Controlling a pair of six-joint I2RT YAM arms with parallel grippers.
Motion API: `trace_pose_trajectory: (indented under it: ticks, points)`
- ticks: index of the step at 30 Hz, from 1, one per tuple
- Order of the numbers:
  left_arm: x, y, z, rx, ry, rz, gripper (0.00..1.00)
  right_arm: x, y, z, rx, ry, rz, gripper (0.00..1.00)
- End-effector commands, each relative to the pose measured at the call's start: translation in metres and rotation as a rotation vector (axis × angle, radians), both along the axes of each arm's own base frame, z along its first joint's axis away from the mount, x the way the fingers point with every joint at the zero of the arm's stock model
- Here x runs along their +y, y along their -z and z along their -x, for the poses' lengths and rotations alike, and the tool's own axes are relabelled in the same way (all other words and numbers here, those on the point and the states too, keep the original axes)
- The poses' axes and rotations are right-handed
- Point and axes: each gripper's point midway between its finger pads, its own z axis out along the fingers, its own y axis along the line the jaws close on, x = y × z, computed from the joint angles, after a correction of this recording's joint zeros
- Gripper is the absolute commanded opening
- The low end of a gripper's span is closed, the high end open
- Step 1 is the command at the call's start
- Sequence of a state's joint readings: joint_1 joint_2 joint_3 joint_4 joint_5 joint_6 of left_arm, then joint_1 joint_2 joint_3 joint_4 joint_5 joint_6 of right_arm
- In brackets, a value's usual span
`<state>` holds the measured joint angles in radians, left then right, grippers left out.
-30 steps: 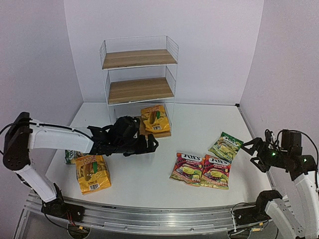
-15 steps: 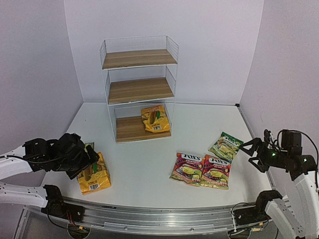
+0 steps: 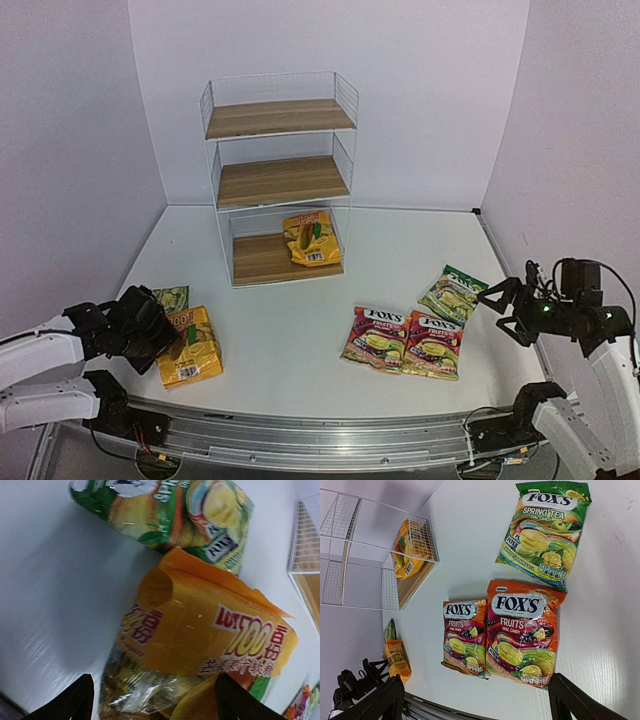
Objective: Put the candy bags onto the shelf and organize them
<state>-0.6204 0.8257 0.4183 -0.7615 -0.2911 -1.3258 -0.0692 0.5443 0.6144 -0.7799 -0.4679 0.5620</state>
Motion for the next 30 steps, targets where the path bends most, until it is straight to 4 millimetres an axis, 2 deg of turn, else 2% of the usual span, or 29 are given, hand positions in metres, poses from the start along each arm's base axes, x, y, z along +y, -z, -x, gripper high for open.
trace_pose_trajectory:
  ticks: [1,4,7,10,11,14,20,23,26,27,30]
  points:
    - [-0.033,-0.007,-0.016,-0.195,0.094,0.225,0.77,0.001,-0.01,-0.005,-0.024,-0.02,0.01,0.97]
    - [-0.043,-0.008,-0.015,-0.267,0.128,0.32,0.6,0.005,-0.012,-0.005,-0.025,-0.034,-0.011,0.96]
    - [-0.05,-0.013,-0.015,-0.316,0.164,0.375,0.32,0.013,-0.016,-0.005,-0.041,-0.069,-0.059,0.93]
    - [-0.067,-0.029,-0.019,-0.381,0.242,0.447,0.04,0.02,-0.015,-0.004,-0.029,-0.096,-0.109,0.91]
    - [-0.073,-0.034,-0.02,-0.396,0.266,0.466,0.0,0.023,-0.014,-0.004,-0.027,-0.108,-0.123,0.91]
    - [-0.096,-0.051,-0.024,-0.422,0.368,0.53,0.0,0.029,-0.012,-0.004,-0.014,-0.132,-0.164,0.89]
    - [-0.158,-0.123,-0.034,-0.553,0.598,0.704,0.0,0.051,-0.024,-0.009,-0.059,-0.209,-0.272,0.87]
    - [-0.192,-0.157,-0.038,-0.607,0.679,0.676,0.0,0.075,-0.023,-0.01,-0.061,-0.282,-0.263,0.87]
    - [-0.229,-0.184,-0.038,-0.642,0.739,0.685,0.0,0.114,-0.014,-0.011,-0.039,-0.39,-0.227,0.87]
    - [-0.238,-0.191,-0.039,-0.658,0.75,0.712,0.0,0.127,-0.01,-0.011,-0.03,-0.42,-0.215,0.87]
    - [-0.254,-0.21,-0.042,-0.712,0.75,0.811,0.0,0.154,-0.014,-0.018,-0.101,-0.465,-0.222,0.87]
